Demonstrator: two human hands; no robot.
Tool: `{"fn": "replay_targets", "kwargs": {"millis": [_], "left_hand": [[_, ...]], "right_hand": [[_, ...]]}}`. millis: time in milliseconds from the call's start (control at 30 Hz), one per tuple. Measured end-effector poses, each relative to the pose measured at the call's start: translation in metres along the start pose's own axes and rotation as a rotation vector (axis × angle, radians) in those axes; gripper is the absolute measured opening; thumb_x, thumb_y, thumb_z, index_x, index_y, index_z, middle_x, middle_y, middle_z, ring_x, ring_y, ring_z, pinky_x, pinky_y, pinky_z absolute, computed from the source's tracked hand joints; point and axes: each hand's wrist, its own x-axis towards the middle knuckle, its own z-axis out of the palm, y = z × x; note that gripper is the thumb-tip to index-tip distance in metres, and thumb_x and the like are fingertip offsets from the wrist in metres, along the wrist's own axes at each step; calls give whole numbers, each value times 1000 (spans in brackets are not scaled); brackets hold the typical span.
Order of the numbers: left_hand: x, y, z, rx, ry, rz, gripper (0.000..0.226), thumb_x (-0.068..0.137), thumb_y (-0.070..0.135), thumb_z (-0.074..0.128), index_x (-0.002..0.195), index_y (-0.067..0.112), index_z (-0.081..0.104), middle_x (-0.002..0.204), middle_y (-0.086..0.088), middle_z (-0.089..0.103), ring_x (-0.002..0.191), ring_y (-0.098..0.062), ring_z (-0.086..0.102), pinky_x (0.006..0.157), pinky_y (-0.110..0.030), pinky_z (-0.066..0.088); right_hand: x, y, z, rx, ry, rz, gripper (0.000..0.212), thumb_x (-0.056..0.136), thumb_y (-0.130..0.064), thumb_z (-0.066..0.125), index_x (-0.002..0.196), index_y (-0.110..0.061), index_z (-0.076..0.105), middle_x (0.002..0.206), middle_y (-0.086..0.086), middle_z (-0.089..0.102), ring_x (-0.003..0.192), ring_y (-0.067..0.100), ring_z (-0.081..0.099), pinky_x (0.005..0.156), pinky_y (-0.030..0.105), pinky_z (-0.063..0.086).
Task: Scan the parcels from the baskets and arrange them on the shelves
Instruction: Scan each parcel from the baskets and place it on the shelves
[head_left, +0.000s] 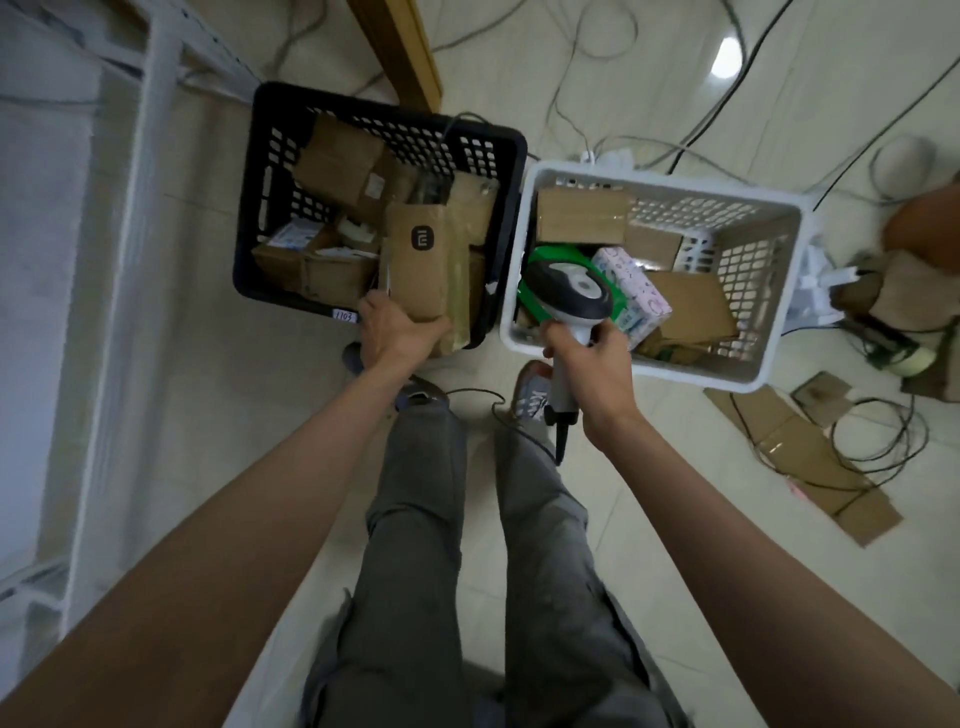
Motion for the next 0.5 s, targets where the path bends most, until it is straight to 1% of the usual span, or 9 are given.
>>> {"fn": "replay_targets", "kwargs": {"millis": [100, 133, 167, 233, 300, 367, 400, 433, 500], "left_hand": [[-37, 4, -47, -19, 30, 52, 87, 74, 44, 83, 137, 3, 39, 143, -14, 39, 128, -34, 47, 101, -47, 47], [-49, 6, -65, -31, 47, 77, 84, 74, 42, 84, 135, 3, 41, 142, -14, 40, 128, -34, 47, 101, -46, 47], [-61, 7, -82, -48, 66, 111, 82, 73, 40, 85, 133, 3, 43, 140, -14, 40, 127, -34, 47, 101, -47, 47], [-82, 9, -116, -46, 124, 213, 79, 71, 37, 87, 129, 5, 45, 137, -13, 41, 126, -33, 46, 99, -49, 47], [-101, 9, -149, 21, 227, 359, 76, 68, 32, 89, 126, 9, 46, 133, -11, 43, 123, -33, 47, 90, -49, 50], [-115, 7, -181, 129, 350, 523, 79, 63, 26, 92, 126, 12, 46, 129, -9, 44, 116, -31, 49, 81, -47, 52], [-120, 4, -197, 191, 395, 591, 82, 60, 22, 93, 126, 14, 44, 127, -8, 43, 114, -31, 50, 79, -46, 53], [-125, 2, -212, 250, 429, 651, 84, 59, 18, 92, 127, 15, 43, 127, -7, 43, 113, -30, 49, 79, -46, 55], [-133, -5, -239, 337, 491, 762, 83, 58, 10, 88, 128, 15, 43, 129, -7, 42, 115, -28, 45, 85, -47, 55]], "right_hand": [[-33, -41, -3, -15, -48, -36, 19, 92, -9, 67, 110, -15, 61, 107, 16, 69, 93, 28, 70, 67, 34, 63], [-45, -56, -2, -21, -59, -56, 17, 92, -8, 67, 105, -19, 61, 108, 18, 70, 93, 29, 70, 71, 38, 64], [-56, -72, -1, -32, -69, -79, 17, 92, -8, 66, 100, -22, 61, 104, 17, 70, 90, 27, 70, 73, 41, 64], [-79, -103, 3, -43, -94, -115, 14, 93, -8, 66, 95, -21, 60, 86, 6, 70, 78, 24, 69, 75, 51, 63], [-101, -133, 7, -41, -128, -153, 10, 93, -10, 66, 96, -18, 61, 71, -5, 69, 67, 20, 70, 69, 49, 62], [-124, -162, 13, -41, -155, -226, 11, 94, -10, 66, 98, -19, 62, 70, -10, 71, 64, 14, 71, 62, 37, 61], [-135, -175, 17, -52, -162, -266, 12, 94, -10, 66, 98, -21, 63, 72, -10, 72, 64, 12, 70, 62, 34, 61], [-146, -187, 22, -68, -167, -298, 12, 94, -10, 66, 98, -20, 63, 73, -10, 72, 65, 11, 70, 64, 36, 62], [-167, -208, 30, -111, -182, -339, 11, 91, -14, 67, 102, -16, 65, 74, -4, 72, 69, 17, 71, 73, 50, 63]]}}
